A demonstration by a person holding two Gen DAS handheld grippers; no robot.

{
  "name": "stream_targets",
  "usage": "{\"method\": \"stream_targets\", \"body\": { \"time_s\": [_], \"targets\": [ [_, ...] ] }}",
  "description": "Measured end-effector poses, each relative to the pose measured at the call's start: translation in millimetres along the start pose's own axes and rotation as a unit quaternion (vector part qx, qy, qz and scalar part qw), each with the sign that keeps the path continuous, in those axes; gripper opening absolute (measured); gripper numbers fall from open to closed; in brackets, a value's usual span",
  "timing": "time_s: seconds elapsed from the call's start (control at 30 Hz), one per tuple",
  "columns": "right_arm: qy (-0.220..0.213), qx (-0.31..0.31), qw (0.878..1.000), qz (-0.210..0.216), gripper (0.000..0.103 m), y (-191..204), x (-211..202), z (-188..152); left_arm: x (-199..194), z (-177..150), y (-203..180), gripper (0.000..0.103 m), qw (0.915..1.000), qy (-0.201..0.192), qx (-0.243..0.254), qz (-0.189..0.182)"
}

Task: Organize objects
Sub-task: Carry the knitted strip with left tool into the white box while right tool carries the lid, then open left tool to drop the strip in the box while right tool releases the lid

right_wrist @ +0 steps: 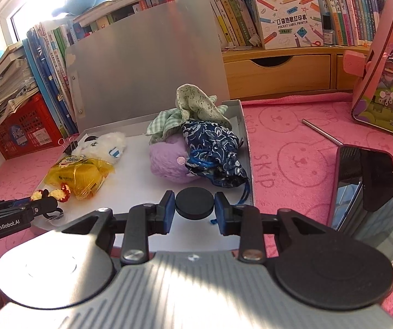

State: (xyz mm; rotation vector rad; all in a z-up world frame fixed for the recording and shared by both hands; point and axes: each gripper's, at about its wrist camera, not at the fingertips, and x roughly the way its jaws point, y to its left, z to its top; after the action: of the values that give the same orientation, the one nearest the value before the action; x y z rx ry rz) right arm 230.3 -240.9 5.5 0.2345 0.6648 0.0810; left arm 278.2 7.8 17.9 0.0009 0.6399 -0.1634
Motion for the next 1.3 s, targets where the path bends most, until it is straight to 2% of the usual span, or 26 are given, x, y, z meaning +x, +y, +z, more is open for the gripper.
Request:
{"method": "stream_targets", "body": {
  "time_s": [0.5,0.63,0.67,0.7,0.77,0.83,1.3],
  "targets": [
    [0.014,-0.035,0.999,-0.013,0.035,5.7,11.1,-8.9,11.8,-1.8,-3.4,0.032,0.9999,0.007,0.004,-0.008],
    [0.014,-0.058,0.998,-0.019,0.038,12.9,11.8,-12.5,12.0,-1.9,-2.6,0.033,0.9999,0.008,-0.001,-0.011],
    [0.012,-0.060,0.998,-0.019,0.046,14.0,11.2,-13.3,11.6,-1.8,-2.1,0.033,0.9999,0.009,-0.002,-0.013],
    [0.010,-0.060,0.998,-0.019,0.052,14.5,10.3,-14.2,10.9,-1.6,-1.4,0.037,0.9998,0.010,-0.005,-0.018],
    [0.005,-0.063,0.998,-0.013,0.060,15.4,8.0,-15.4,7.7,-0.8,-1.1,0.049,0.9994,0.009,-0.009,-0.031],
    [0.000,-0.066,0.998,-0.011,0.063,16.2,4.4,-16.3,1.4,0.1,-2.1,0.070,0.9994,0.000,-0.011,-0.033],
    [-0.033,-0.084,0.996,0.005,0.072,24.2,-38.1,-29.7,-52.6,-12.7,4.2,0.075,0.9987,-0.035,0.001,-0.038]
  ]
}}
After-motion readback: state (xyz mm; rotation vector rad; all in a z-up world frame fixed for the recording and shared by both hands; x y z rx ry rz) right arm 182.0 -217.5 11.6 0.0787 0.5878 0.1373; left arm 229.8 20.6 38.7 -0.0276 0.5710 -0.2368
